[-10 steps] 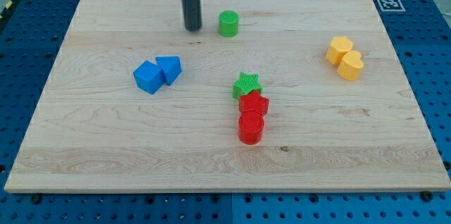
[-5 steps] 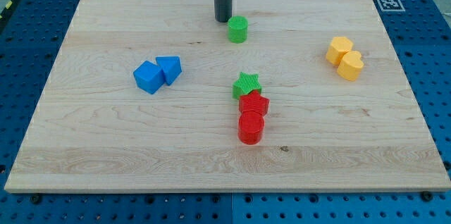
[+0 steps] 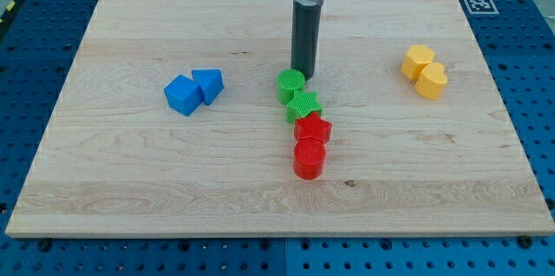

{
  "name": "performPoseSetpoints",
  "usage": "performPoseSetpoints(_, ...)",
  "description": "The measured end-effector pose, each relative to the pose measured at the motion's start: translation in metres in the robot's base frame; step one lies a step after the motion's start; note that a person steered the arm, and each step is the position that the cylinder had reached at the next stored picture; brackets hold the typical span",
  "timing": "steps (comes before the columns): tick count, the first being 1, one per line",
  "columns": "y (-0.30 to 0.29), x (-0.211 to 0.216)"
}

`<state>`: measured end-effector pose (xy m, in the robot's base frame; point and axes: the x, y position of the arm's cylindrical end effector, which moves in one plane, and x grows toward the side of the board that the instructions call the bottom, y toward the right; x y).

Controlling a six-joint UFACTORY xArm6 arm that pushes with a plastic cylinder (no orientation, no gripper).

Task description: Push the green circle close to the red star

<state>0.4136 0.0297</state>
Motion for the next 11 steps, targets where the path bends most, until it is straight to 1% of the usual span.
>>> performPoseSetpoints(1, 0.0, 0.018)
performPoseSetpoints(3, -0.026, 0.032)
performPoseSetpoints(4, -0.041, 0.022)
performPoseSetpoints(6, -0.057, 0.015)
performPoseSetpoints(8, -0.084, 0.011)
performPoseSetpoints(9, -0.089, 0.028)
performPoseSetpoints(10, -0.089, 0.062)
performPoseSetpoints(11, -0.095, 0.076)
